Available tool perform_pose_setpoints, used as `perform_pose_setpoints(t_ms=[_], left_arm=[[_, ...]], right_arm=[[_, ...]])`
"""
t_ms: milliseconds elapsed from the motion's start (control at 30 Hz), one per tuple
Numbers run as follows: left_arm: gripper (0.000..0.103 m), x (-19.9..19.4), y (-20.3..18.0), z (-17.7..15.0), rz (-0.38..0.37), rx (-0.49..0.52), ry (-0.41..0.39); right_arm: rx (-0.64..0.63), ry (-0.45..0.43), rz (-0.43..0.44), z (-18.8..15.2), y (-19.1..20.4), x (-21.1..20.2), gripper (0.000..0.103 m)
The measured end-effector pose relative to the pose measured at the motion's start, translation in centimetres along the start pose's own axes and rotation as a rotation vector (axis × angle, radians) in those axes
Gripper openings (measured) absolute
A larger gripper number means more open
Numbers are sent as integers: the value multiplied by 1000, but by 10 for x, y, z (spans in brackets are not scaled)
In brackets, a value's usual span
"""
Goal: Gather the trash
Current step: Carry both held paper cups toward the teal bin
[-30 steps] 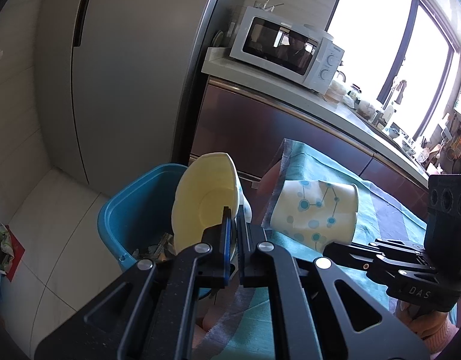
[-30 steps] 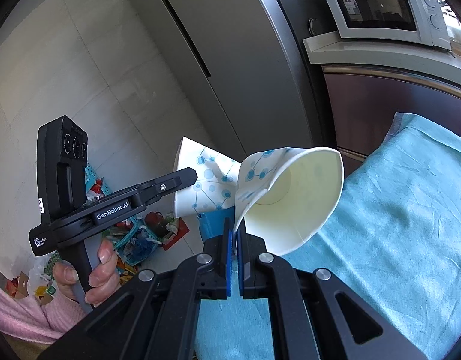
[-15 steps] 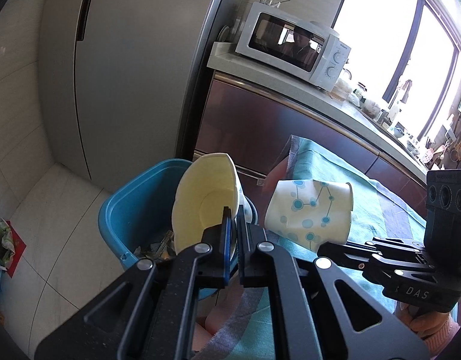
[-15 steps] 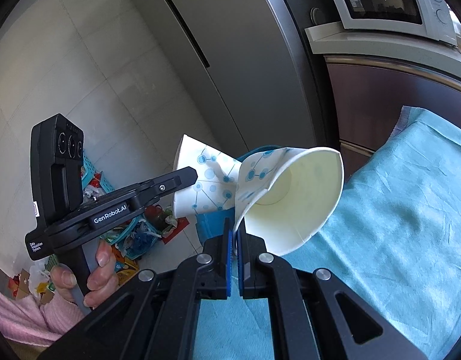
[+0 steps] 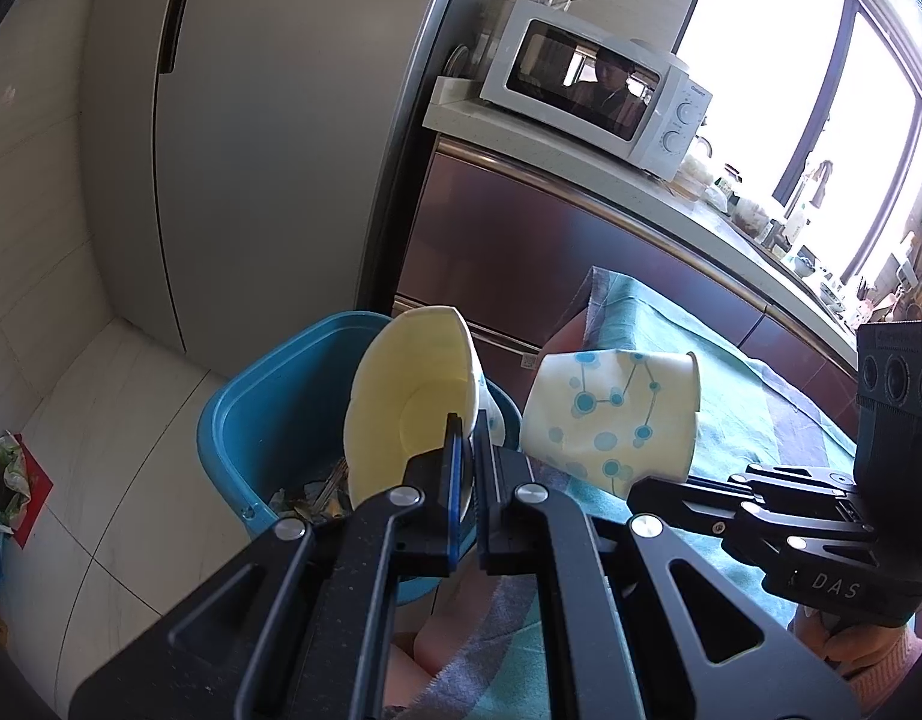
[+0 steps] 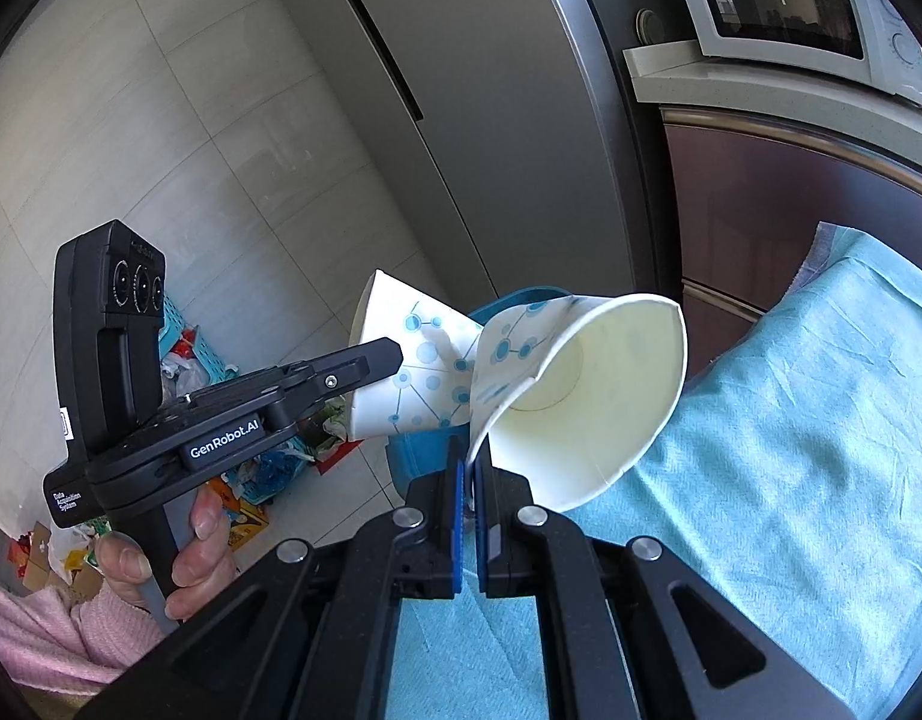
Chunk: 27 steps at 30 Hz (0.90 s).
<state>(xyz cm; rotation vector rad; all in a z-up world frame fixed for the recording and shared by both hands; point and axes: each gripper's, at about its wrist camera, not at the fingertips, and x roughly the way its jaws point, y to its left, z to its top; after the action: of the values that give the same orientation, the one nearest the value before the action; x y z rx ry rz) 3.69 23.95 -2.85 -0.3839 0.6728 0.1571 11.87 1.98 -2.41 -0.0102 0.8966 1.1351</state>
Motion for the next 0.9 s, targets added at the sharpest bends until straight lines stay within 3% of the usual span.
perform_pose_setpoints(t_ms=[400,900], left_arm=[[4,12,2,-2,16,-12,22],[4,19,11,-5,38,-35,40]], right_arm=[[42,43,9,7,-13,18,3],[3,71,-9,19,-7,34,2]])
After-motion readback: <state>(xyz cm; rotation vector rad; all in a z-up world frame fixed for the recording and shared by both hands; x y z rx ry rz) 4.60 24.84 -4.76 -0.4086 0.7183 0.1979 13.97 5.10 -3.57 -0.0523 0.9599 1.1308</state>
